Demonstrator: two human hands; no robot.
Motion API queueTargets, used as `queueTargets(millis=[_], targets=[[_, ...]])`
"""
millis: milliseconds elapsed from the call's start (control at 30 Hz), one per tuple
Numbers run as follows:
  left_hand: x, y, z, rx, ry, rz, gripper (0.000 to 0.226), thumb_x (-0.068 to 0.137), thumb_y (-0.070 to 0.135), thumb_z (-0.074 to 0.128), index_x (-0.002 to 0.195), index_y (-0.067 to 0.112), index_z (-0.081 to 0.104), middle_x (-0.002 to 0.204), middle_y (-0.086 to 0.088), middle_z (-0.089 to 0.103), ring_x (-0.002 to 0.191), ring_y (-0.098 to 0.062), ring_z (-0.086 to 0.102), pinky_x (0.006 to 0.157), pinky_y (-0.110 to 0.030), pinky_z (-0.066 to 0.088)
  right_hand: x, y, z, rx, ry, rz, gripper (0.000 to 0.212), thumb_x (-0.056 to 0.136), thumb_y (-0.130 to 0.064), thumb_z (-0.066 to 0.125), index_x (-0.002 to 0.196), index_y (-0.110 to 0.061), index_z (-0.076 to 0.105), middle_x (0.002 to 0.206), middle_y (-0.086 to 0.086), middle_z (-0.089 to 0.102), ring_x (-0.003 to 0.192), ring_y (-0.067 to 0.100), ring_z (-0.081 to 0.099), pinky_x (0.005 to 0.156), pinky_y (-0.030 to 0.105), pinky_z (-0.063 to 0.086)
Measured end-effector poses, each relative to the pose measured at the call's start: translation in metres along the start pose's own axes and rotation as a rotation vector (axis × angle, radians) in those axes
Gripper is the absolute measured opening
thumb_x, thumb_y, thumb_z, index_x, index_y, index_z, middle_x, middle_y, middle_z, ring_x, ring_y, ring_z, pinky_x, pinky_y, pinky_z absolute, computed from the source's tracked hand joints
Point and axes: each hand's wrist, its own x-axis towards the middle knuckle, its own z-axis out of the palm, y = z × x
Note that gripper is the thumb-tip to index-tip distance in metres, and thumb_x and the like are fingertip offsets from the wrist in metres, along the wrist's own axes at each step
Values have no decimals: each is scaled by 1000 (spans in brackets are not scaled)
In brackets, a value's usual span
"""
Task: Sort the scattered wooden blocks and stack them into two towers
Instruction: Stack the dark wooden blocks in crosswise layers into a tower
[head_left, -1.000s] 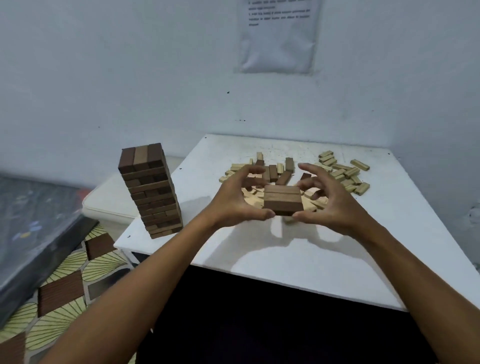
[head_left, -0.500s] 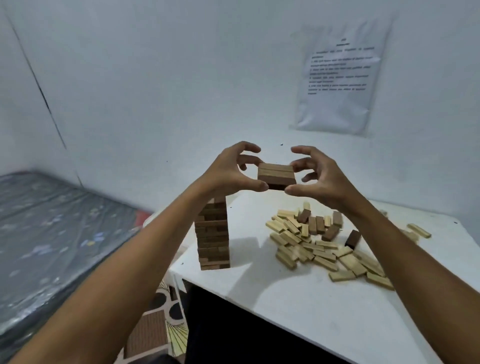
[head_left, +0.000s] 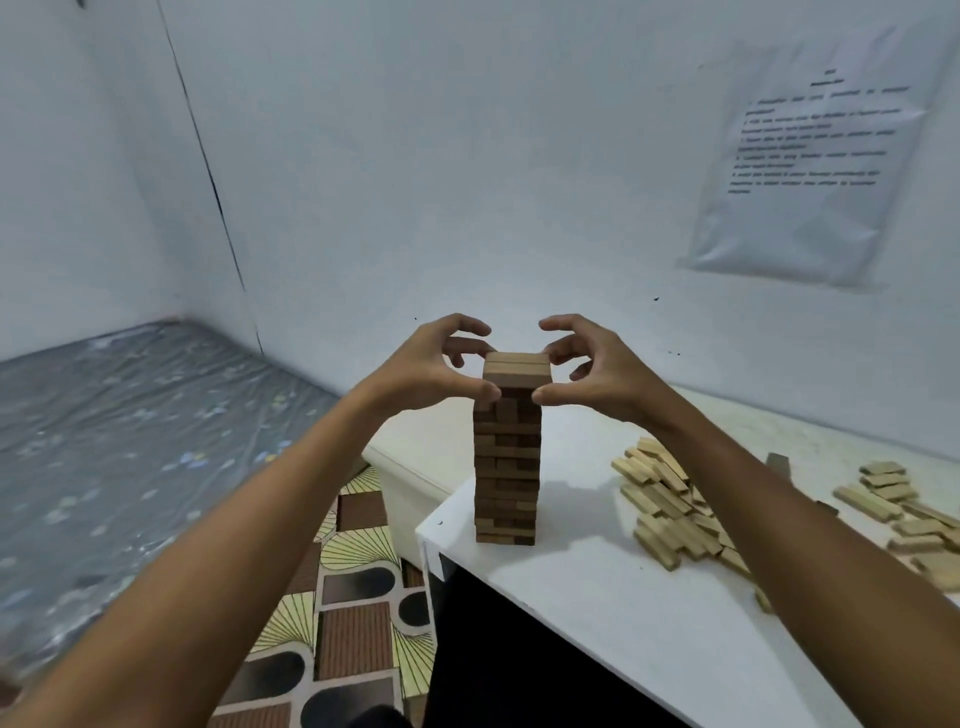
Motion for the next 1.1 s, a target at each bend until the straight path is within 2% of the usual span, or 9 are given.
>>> queueTargets(millis=[67,133,300,533,800,1100], targets=[[0,-5,-2,3,-6,-11,72,63,27,89,125,24,53,106,18,67,104,-18,57,81,-25,49,4,2,3,4,-15,8,80,61,-34,85,132,-30,48,106,-7,63,105,0,56,77,19,43],[0,-9,-3,0,-9,-17,72,62,29,88,125,25,53,104,19,67,104,-17,57,80,-24,48,6,4,5,5,-26,15,79,64,-29,86,132,-29,47,107,-6,63,106,2,55,78,20,42],[1,-14,1,-20,-16,-23,71,57,35,83,122,28,54,104,19,67,105,-17,57,83,-27,50,6,8,8,-7,-34,31,84,57,-40,82,132,-32,46,108,-7,62,107,5,55,78,20,43],[-1,-20,2,-27,-2,-22,70,57,37,83,121,30,56,104,18,67,105,-17,57,85,-31,51,9,10,10,-9,-51,40,84,56,-41,82,132,-33,46,107,-7,63,108,5,55,81,23,45],[-5,-21,5,-25,-10,-15,75,48,54,78,117,35,56,104,18,67,100,-13,55,80,-25,50,8,14,13,-18,-60,47,85,57,-42,82,133,-33,45,106,-10,62,109,5,54,81,23,46],[-4,-23,5,2,-37,-13,70,57,46,80,121,32,56,108,15,64,103,-13,53,78,-23,47,9,15,11,-25,-81,55,88,57,-43,82,136,-32,44,108,-11,61,110,4,53,82,23,47]])
